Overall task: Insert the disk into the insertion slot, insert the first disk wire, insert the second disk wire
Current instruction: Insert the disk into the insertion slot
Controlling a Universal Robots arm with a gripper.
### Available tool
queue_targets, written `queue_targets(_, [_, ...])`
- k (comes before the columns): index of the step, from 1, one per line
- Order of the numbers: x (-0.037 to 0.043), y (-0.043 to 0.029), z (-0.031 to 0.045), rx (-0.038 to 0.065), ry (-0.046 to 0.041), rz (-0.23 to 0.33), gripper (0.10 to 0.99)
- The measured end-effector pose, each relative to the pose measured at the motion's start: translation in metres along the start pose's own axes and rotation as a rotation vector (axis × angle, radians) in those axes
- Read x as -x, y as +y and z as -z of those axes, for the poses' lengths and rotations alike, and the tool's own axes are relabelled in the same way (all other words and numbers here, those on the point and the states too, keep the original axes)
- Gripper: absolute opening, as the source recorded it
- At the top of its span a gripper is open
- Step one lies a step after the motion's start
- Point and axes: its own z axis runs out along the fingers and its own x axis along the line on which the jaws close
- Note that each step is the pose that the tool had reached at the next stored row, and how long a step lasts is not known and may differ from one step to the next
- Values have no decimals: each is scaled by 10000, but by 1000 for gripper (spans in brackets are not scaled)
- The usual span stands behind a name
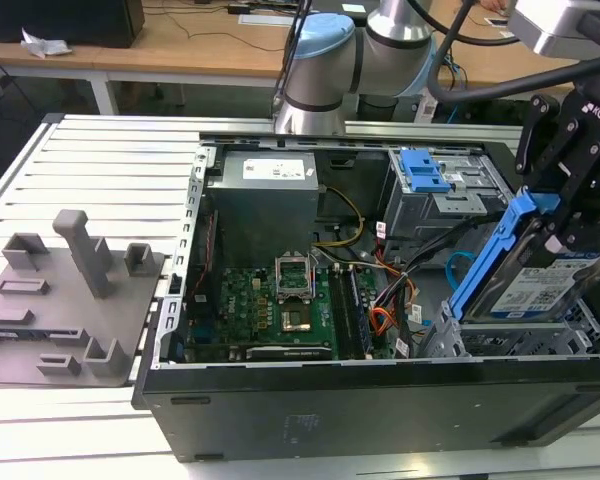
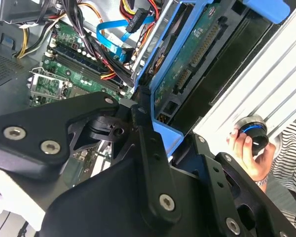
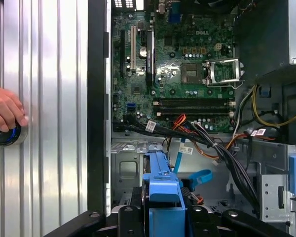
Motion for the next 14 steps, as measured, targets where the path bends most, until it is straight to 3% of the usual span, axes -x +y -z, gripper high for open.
queue_targets(14, [1,-6,-151,0,0,0,369])
